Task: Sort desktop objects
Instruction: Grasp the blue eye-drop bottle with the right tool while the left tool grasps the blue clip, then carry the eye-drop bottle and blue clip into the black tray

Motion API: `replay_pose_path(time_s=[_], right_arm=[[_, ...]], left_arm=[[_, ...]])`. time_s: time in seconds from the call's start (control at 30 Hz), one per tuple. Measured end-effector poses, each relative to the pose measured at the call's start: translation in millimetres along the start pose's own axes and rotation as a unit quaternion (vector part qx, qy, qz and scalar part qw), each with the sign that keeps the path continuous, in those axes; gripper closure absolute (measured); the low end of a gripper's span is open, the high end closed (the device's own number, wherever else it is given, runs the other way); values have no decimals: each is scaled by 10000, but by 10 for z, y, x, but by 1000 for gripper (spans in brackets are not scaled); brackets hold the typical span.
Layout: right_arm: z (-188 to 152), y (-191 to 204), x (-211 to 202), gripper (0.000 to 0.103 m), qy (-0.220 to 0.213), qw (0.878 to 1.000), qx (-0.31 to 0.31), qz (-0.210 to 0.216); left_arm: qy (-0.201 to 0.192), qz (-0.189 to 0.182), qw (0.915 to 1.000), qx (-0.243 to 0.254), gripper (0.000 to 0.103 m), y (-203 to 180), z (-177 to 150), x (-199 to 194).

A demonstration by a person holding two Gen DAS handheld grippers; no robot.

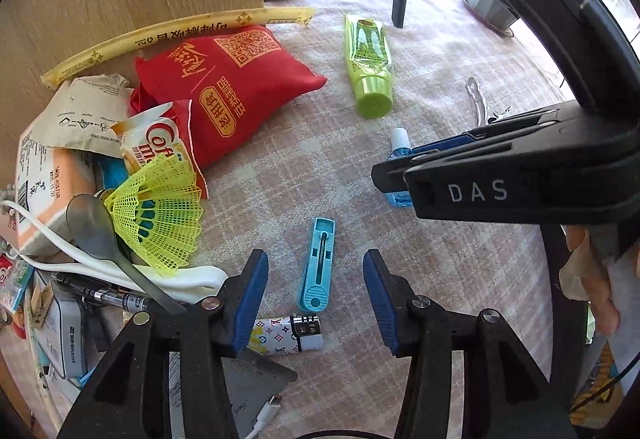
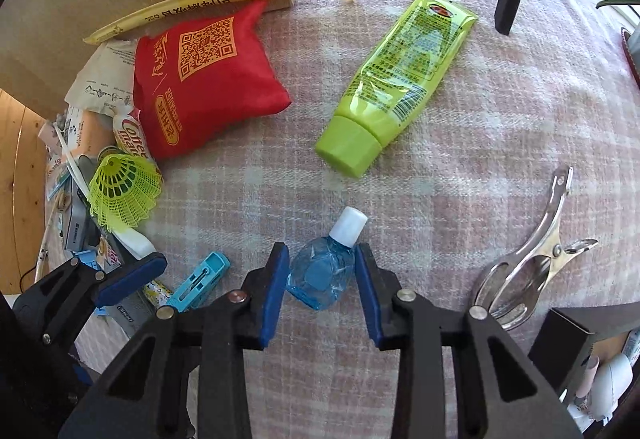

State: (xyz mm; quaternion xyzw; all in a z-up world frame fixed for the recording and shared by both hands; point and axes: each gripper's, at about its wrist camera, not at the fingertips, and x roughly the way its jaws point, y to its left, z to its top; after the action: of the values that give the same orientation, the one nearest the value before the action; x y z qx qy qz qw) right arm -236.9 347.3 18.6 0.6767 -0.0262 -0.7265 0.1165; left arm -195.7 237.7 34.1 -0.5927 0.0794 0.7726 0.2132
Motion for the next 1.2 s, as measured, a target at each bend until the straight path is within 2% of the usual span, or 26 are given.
replay_pose_path(time_s=[0.1,0.13,0.2,0.23,0.37,0.43,0.53,0.63,0.7,0.83,0.9,1.03,1.2], right_arm=[[-24,57,-9,69,-47,9997,-191,-162],[-30,52,-16,69,-64,9996,-210,-161],[-56,-6,-40,70,-89,9997,-207,-120],[-69,-40,-55,71,-100,9998,-177,-90],[-204,-201,-133,75,-154,9998,-20,91],[-267,-292,-212,86,-213,9996,9,178],[-333,-387,-308,88,-268,9994,27,232],[-385,-532,-328,87,-152,9993,113,311],[-409,-570,-331,81,-139,9992,158,326],[-378,-337,-215,72,-78,9999,95,108],[-352,-250,-148,71,7,10000,-41,25],[-398,-117,-163,71,-102,9980,-485,-404],[-444,-254,-273,72,-153,9993,-285,-204]], left_arm=[[60,22,9999,94,60,-15,-48,91],[74,77,9999,118,65,-57,-48,143],[166,118,9998,54,90,-63,-70,202],[69,150,9999,34,91,-66,-79,184],[61,49,10000,-61,92,-77,-119,135],[12,16,10000,-43,92,-110,-139,75],[-56,12,10000,24,92,-186,-150,3],[-69,30,10000,5,92,-246,-122,26],[-69,18,10000,-7,92,-223,-72,54],[-67,17,9999,-96,92,-288,-75,119],[-71,-21,9998,-162,92,-255,-89,129],[-56,-85,9996,-281,92,-165,-159,92],[-105,-205,9993,-299,92,-179,-214,3]])
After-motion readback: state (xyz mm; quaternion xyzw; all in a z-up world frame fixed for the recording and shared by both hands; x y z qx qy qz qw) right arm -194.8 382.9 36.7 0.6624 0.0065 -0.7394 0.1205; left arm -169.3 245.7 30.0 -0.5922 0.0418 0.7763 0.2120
